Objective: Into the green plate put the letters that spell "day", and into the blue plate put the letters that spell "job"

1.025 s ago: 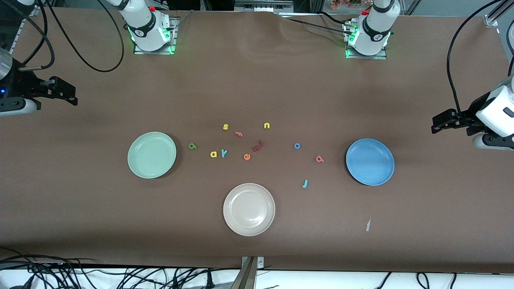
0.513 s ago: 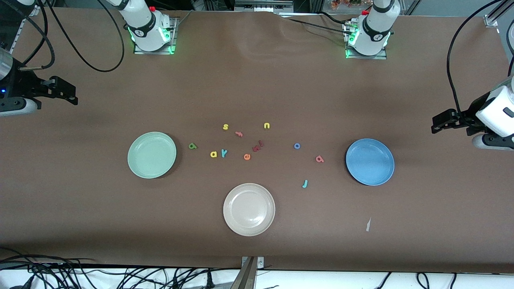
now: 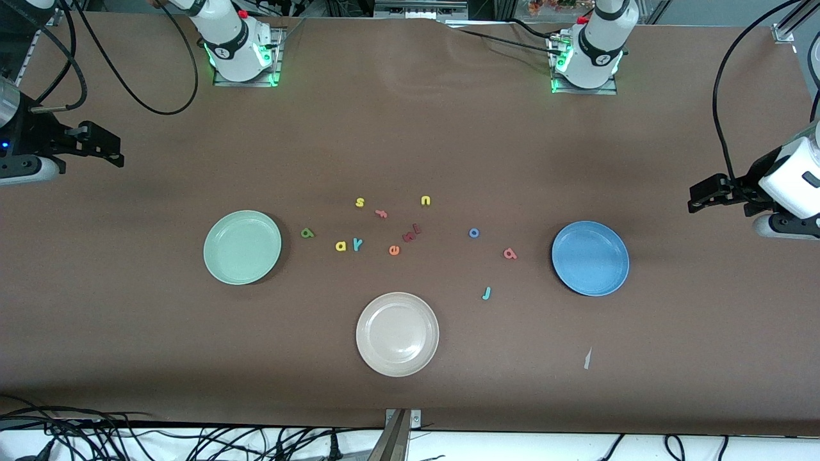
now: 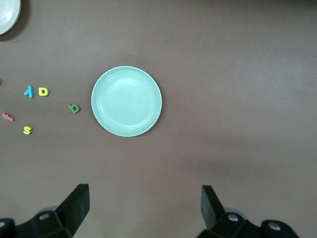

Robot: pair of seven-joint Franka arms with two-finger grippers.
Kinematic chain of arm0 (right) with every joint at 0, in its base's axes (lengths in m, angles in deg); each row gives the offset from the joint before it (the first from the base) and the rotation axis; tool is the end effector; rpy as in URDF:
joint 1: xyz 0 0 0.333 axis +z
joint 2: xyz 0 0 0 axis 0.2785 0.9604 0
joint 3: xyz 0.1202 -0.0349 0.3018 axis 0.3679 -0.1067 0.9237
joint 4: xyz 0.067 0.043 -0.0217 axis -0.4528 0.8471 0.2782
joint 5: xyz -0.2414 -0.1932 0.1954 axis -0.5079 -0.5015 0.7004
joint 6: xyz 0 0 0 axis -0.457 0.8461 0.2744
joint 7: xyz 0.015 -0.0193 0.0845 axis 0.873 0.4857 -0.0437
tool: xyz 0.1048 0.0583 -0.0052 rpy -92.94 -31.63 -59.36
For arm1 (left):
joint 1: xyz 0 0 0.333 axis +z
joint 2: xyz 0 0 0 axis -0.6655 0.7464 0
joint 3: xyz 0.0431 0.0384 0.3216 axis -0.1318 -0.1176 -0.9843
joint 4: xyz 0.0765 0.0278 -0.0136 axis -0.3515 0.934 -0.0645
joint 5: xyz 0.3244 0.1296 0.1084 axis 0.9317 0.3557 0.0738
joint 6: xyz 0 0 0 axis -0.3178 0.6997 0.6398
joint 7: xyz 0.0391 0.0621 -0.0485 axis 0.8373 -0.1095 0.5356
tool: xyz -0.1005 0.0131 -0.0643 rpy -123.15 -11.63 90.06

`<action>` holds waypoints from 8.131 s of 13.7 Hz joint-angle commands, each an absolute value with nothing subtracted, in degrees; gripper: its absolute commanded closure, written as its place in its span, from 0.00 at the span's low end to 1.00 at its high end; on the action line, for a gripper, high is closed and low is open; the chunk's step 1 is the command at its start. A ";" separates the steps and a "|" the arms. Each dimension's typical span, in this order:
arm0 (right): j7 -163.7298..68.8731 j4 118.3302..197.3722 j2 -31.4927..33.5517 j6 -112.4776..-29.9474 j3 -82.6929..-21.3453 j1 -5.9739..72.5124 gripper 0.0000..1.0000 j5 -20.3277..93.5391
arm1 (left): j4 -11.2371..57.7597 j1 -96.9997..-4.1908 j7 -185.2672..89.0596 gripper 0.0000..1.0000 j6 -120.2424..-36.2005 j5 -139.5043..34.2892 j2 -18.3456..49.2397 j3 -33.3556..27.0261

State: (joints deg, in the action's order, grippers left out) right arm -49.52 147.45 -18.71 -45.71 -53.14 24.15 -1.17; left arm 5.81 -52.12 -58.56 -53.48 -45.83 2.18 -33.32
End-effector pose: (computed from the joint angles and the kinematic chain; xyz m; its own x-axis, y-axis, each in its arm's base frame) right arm 0.5461 0.0139 0.5992 0.9880 0.1483 -0.0425 0.1491 -0.9887 0.0170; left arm 0.5944 -0.0020 0.5680 0.9983 -0.0451 -0.0357 -0.0453 -0.9990 -0.0032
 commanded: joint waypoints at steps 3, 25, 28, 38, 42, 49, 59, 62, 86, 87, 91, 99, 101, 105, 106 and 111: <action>-50.92 146.55 -19.97 -44.80 -53.60 24.17 0.00 -0.77 | 4.32 -51.83 -58.60 0.00 -52.20 -46.08 2.83 -33.36; -50.31 145.66 -17.60 -44.63 -53.78 24.34 0.00 0.02 | 4.32 -51.83 -58.69 0.00 -51.85 -46.08 2.83 -33.35; -50.22 145.84 -17.60 -44.89 -53.78 24.34 0.00 0.02 | 4.32 -51.74 -58.69 0.00 -51.85 -46.08 2.83 -33.27; -50.39 145.93 -16.99 -45.33 -53.78 24.43 0.00 0.02 | 4.32 -51.83 -58.69 0.00 -51.41 -46.08 2.83 -33.27; -50.39 145.93 -16.90 -45.42 -53.69 24.43 0.00 0.02 | 4.23 -51.83 -58.60 0.00 -51.41 -45.99 2.83 -33.27; -50.39 145.93 -16.90 -45.42 -53.69 24.43 0.00 0.02 | 4.23 -51.92 -58.60 0.00 -51.41 -45.99 2.83 -33.27; -50.39 146.02 -16.81 -45.42 -53.69 24.43 0.00 0.02 | 4.15 -51.92 -58.60 0.00 -51.41 -45.99 2.83 -33.27; -50.13 146.28 -16.81 -45.68 -53.60 24.69 0.00 0.02 | 4.23 -51.92 -58.60 0.00 -51.41 -46.08 2.83 -33.27; -24.38 143.29 5.77 -66.77 -53.51 43.77 0.00 1.52 | 11.07 -57.79 -40.52 0.00 -60.87 -50.91 12.58 -25.18; -24.47 143.12 7.26 -67.82 -53.51 43.94 0.00 1.60 | 13.96 -58.76 -39.10 0.00 -65.43 -51.00 12.94 -25.18; -22.19 153.63 9.82 -86.51 -53.51 45.79 0.00 2.22 | 23.57 -62.89 -31.29 0.00 -80.14 -51.26 15.39 -25.09; -20.78 165.78 12.29 -103.06 -50.62 44.03 0.00 2.22 | 22.52 -66.59 -21.25 0.03 -94.47 -51.79 28.84 -25.09; -20.69 169.20 10.80 -104.04 -50.26 44.12 0.00 2.22 | 22.51 -66.68 -21.16 0.03 -95.27 -53.45 29.29 -25.09; -20.69 175.27 7.10 -104.30 -49.73 44.03 0.00 2.31 | 21.90 -68.00 -19.06 0.11 -95.88 -53.55 30.87 -25.09; -20.69 176.15 6.92 -105.00 -49.73 44.03 0.00 2.31 | 21.81 -68.00 -18.70 0.14 -95.88 -53.55 30.96 -25.09; -20.43 178.18 7.36 -108.78 -48.86 44.03 0.10 2.31 | 21.63 -68.00 -18.78 0.44 -95.88 -53.46 30.96 -25.09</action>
State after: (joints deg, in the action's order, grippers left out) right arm -20.84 175.52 8.47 -106.23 -49.81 44.62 1.58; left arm 22.83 -67.50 -18.93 -96.04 -52.08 30.21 -24.45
